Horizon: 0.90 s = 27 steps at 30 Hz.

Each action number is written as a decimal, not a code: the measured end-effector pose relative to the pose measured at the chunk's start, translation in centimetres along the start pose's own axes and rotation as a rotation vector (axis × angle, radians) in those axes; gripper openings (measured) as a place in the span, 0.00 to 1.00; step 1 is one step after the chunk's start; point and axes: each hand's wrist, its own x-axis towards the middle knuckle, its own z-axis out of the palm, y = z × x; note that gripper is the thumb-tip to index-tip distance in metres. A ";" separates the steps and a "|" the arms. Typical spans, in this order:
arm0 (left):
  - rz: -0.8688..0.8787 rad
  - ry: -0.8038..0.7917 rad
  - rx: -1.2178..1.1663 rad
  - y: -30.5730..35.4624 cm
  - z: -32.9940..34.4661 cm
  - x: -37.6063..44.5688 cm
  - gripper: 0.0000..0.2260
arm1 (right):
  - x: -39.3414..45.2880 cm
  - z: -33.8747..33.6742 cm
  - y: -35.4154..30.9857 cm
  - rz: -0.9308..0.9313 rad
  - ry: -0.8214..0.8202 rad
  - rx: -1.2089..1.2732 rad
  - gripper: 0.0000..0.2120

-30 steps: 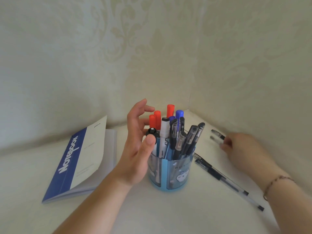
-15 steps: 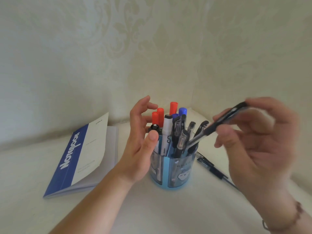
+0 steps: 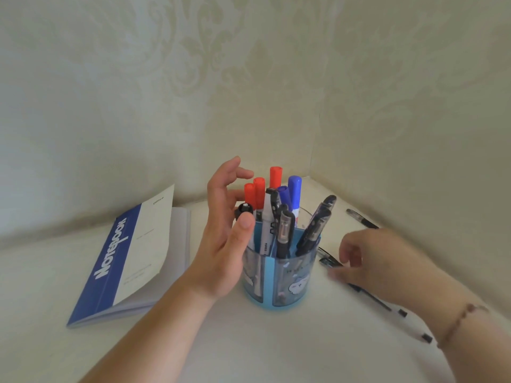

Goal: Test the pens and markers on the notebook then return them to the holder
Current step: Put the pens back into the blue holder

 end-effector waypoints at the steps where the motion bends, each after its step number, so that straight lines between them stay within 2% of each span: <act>1: -0.003 0.001 0.000 0.0 0.0 0.0 0.34 | 0.0 0.0 -0.2 0.014 -0.021 -0.051 0.17; 5: -0.002 0.004 0.008 0.0 0.0 0.0 0.35 | -1.0 0.1 -0.9 0.030 0.064 -0.219 0.10; 7: -0.003 0.004 0.006 0.0 0.0 0.0 0.35 | -1.2 0.1 -1.1 0.010 0.121 -0.255 0.10; 9: -0.006 0.006 0.008 0.0 -0.1 0.0 0.35 | -1.0 -0.5 -0.7 -0.040 0.260 0.028 0.09; 11: -0.010 0.007 0.006 0.0 0.0 0.0 0.34 | -0.8 -1.7 -0.7 -0.151 0.475 0.542 0.04; 13: -0.014 0.003 0.002 0.1 0.0 0.0 0.34 | -1.5 -3.2 -1.7 -0.278 0.683 1.080 0.10; 14: -0.015 0.001 0.002 0.1 0.0 0.0 0.34 | -2.0 -3.7 -2.0 -0.372 0.768 1.250 0.11; 16: -0.015 0.002 0.008 0.0 0.0 -0.1 0.34 | -2.7 -3.9 -2.5 -0.521 0.863 1.368 0.15; 18: -0.013 0.002 0.013 0.1 0.1 -0.1 0.35 | -3.0 -3.9 -2.8 -0.568 0.870 1.385 0.19; 21: -0.017 0.003 0.013 0.1 0.0 0.0 0.35 | -3.1 -3.0 -3.8 -0.623 0.835 1.275 0.14; 25: -0.009 0.002 0.014 0.1 0.0 -0.1 0.35 | -3.0 -2.1 -4.3 -0.683 0.727 0.750 0.09; 27: -0.009 0.001 0.023 0.1 0.0 -0.1 0.36 | -2.6 -1.9 -3.5 -0.650 0.723 0.704 0.11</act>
